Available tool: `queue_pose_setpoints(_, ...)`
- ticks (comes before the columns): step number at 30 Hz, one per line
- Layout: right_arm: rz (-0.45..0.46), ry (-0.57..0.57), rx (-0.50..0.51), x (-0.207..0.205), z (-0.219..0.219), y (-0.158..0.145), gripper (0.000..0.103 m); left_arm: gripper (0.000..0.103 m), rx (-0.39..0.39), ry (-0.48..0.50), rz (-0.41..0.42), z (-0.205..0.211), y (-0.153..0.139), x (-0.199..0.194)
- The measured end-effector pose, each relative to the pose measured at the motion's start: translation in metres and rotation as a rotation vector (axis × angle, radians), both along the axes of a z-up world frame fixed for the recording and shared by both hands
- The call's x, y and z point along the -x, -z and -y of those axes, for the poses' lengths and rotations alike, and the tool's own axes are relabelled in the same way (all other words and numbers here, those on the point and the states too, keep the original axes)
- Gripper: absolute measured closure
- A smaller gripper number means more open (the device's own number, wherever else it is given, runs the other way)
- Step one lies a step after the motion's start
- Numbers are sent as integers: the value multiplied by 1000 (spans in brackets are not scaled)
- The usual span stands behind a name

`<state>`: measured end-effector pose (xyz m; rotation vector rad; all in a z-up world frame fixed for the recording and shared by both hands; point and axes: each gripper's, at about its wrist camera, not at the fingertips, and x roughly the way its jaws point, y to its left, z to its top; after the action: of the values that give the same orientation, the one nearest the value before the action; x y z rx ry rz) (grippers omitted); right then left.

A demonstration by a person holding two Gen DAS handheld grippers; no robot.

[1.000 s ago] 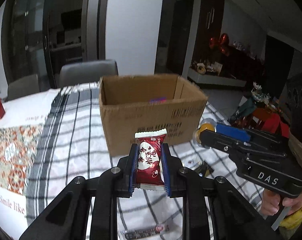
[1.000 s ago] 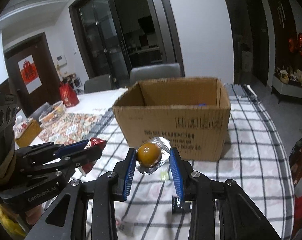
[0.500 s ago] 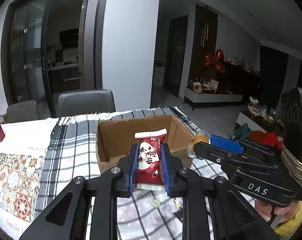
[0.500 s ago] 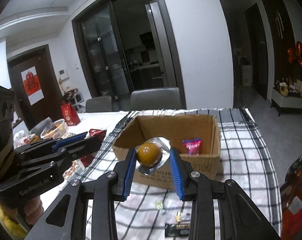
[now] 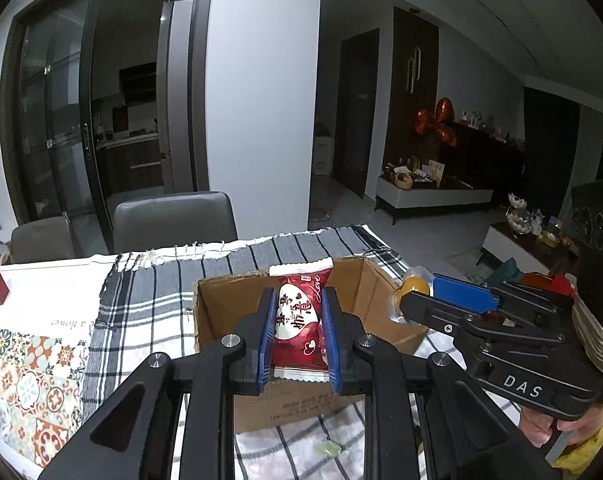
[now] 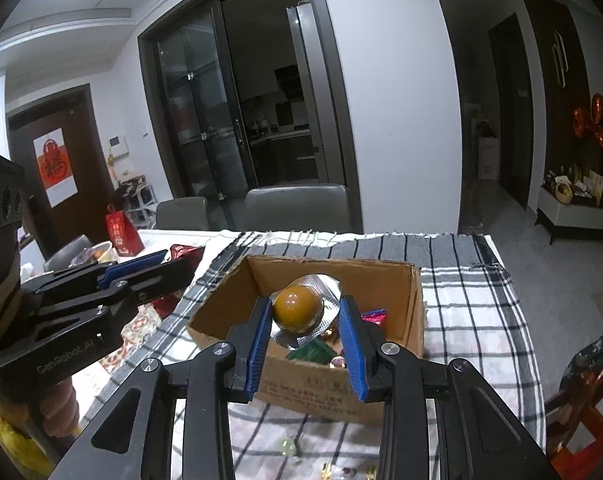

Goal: Organize snacks
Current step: 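Carry both items over the box and open both tools to release them, then move the right tool to the long stick snack and grasp it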

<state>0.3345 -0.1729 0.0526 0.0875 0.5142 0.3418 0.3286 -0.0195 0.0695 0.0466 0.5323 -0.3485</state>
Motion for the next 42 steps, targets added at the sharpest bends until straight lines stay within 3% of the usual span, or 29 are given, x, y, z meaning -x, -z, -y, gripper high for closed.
queue_pose_setpoints(4,-10,17,5,-15,4,5,67,78,-8,-15,-11,3,4,-19)
queue_pose_setpoints(6,-29,27,-1,-22,6,7,65,59,-4,-24,-14,4,4,-25)
queue_pose_setpoints(7,-41,37,-5,-25,8,9,55,55,-1,-32,-10,3,4,-25)
queue_pose_setpoints(13,-23,55,4,-14,13,12,51,54,-19,-28,2,5,6,-13)
queue_pose_setpoints(23,-2,-4,-9,39,5,11,51,47,-29,-55,27,-1,4,49)
queue_pose_setpoints(32,-38,-117,38,80,-22,33,51,44,-63,-114,-51,-20,24,100)
queue_pose_setpoints(37,-93,-168,58,96,-35,52,51,38,-104,-156,-98,-29,39,124)
queue_pose_setpoints(42,-150,-259,142,114,-56,79,51,37,-149,-184,-151,-41,66,148)
